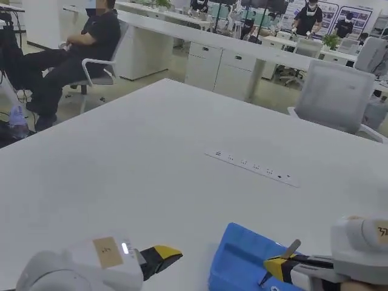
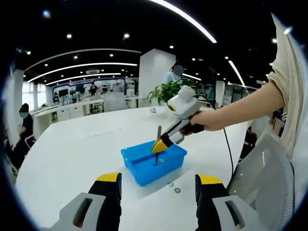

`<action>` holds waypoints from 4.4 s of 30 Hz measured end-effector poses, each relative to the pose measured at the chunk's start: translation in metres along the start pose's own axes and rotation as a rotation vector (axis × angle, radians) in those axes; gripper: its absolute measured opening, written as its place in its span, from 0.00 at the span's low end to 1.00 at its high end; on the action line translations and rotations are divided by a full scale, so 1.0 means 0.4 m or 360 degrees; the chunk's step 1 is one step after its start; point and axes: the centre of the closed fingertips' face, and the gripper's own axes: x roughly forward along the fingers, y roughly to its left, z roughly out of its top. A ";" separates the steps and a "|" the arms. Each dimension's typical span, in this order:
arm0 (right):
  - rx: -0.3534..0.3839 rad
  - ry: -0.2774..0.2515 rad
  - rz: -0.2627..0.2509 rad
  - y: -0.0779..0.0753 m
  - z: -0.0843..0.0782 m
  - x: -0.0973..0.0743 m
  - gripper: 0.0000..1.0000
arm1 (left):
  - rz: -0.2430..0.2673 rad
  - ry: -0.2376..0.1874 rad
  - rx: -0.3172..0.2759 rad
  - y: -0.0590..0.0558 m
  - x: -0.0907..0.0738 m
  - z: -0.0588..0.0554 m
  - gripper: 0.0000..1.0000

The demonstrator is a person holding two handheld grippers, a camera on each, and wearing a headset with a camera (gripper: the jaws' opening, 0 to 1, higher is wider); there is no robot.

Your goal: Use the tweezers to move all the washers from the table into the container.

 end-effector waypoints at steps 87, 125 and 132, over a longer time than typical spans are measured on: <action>-0.0055 -0.0178 0.0196 0.191 0.044 -0.096 0.04 | -0.0017 0.0002 0.0003 -0.002 0.002 -0.003 0.60; -0.0134 0.0068 0.0252 0.225 -0.089 -0.015 0.04 | -0.0018 -0.0002 0.0000 -0.002 0.001 -0.002 0.60; -0.0366 0.0079 0.0234 0.247 -0.095 -0.017 0.04 | -0.0020 0.0000 0.0005 -0.003 0.000 -0.003 0.60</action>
